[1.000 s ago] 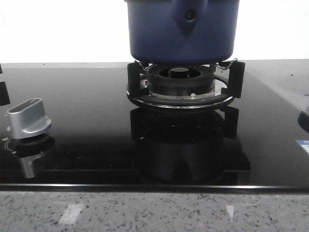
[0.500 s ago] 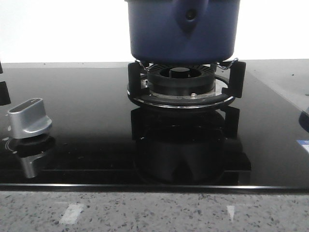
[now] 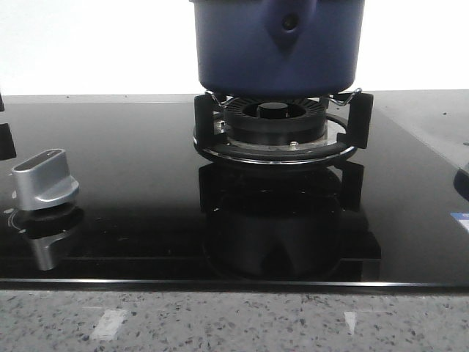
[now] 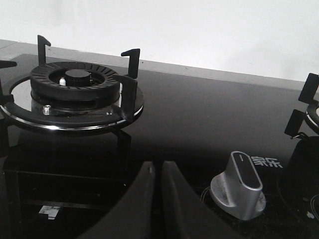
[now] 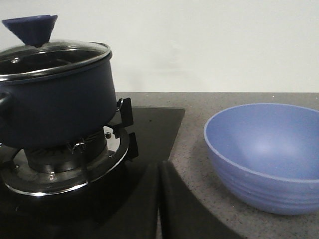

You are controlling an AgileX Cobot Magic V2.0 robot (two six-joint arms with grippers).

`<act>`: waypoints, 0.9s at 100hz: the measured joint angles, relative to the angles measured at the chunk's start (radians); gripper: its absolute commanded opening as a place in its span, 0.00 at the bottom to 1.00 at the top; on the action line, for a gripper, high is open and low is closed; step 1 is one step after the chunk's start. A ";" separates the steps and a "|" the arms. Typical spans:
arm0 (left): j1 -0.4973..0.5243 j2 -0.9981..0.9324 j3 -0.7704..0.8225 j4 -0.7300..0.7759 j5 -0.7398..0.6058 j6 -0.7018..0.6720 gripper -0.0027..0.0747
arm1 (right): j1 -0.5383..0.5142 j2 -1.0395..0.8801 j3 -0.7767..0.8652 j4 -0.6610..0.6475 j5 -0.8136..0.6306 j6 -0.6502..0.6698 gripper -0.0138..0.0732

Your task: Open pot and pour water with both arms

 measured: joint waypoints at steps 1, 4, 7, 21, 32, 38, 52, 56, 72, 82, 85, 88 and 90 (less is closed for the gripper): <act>0.000 0.000 0.000 0.000 0.000 0.000 0.01 | 0.000 0.000 0.000 -0.034 -0.004 0.038 0.11; 0.000 0.000 0.000 0.000 0.000 0.000 0.01 | 0.000 -0.002 0.000 -0.125 -0.014 0.132 0.11; 0.000 0.000 0.000 0.000 0.000 0.000 0.01 | 0.000 -0.004 0.000 -0.242 -0.025 0.248 0.11; 0.000 0.000 0.000 0.000 0.000 0.000 0.01 | -0.015 -0.009 0.015 -0.834 0.010 0.815 0.11; 0.000 0.000 0.000 0.000 0.000 0.000 0.01 | -0.049 -0.047 0.054 -1.048 0.086 1.003 0.11; 0.000 0.000 0.000 0.000 0.000 0.000 0.01 | -0.073 -0.087 0.095 -1.091 0.078 1.037 0.11; 0.000 0.000 0.000 0.000 0.000 0.000 0.01 | -0.102 -0.201 0.193 -1.126 0.025 1.067 0.11; 0.000 0.000 0.000 0.000 0.000 0.000 0.01 | -0.104 -0.234 0.198 -1.128 0.029 1.072 0.11; 0.000 0.000 0.000 0.000 0.000 0.000 0.01 | -0.108 -0.293 0.198 -1.161 0.041 1.083 0.11; 0.000 0.000 0.000 0.000 0.000 0.000 0.01 | -0.110 -0.293 0.198 -1.185 0.041 1.083 0.11; 0.000 0.000 0.000 0.000 0.000 0.000 0.01 | -0.110 -0.293 0.198 -1.192 0.041 1.083 0.11; 0.000 0.000 0.000 0.000 0.000 0.000 0.01 | -0.110 -0.293 0.198 -1.192 0.045 1.083 0.11; 0.000 0.000 0.000 0.000 0.000 0.000 0.01 | -0.112 -0.293 0.198 -1.192 0.045 1.083 0.11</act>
